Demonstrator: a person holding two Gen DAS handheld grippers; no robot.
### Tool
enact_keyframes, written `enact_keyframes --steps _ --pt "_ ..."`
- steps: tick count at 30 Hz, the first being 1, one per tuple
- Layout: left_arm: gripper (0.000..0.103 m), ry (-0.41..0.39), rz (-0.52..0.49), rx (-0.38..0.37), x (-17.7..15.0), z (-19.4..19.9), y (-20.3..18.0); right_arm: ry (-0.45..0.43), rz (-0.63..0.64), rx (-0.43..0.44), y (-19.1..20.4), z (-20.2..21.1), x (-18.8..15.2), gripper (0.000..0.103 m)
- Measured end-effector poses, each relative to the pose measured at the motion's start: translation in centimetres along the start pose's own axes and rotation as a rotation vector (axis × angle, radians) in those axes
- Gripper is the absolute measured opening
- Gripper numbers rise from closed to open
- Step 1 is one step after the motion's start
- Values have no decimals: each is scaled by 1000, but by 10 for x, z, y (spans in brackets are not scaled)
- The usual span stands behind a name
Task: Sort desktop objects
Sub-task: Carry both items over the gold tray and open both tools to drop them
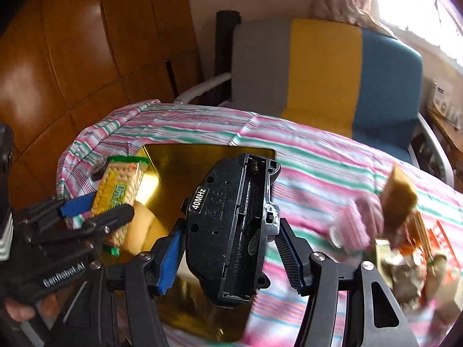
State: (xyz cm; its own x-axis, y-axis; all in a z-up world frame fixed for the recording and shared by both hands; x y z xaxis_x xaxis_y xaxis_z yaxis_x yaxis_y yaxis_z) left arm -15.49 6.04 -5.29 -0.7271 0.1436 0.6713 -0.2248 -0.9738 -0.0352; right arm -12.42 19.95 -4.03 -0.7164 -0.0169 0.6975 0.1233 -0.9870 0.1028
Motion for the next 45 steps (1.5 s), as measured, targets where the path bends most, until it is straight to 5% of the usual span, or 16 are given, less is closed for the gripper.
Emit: enact_keyframes --steps 8,16,22,35,45 --pt "54 30 12 50 16 -41 27 62 -14 15 18 -58 38 62" --pt "55 53 -7 53 18 -61 29 95 -72 60 18 -80 39 63" --pt "64 4 -13 45 19 -41 21 74 -105 64 8 -67 29 63" --pt "66 -119 -98 -20 9 39 -34 -2 -301 9 -63 4 -25 69" --pt "67 -60 -264 -175 -38 60 -128 1 -430 -134 -148 52 -104 72"
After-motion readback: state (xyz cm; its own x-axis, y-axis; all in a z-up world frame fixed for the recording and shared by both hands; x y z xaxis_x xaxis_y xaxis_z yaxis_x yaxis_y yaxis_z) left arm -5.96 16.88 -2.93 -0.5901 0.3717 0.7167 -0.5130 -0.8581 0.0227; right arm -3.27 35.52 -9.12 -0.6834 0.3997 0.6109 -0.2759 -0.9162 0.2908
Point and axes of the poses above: each gripper's, at about its wrist camera, not at the fingertips, and z roughly against the way its jaws point, y to its left, x to its top, the point moved 7 cm from there along -z, roughly the way its jaws point, and after that the axes turned 1 degree about y, right-handed, at the moved point
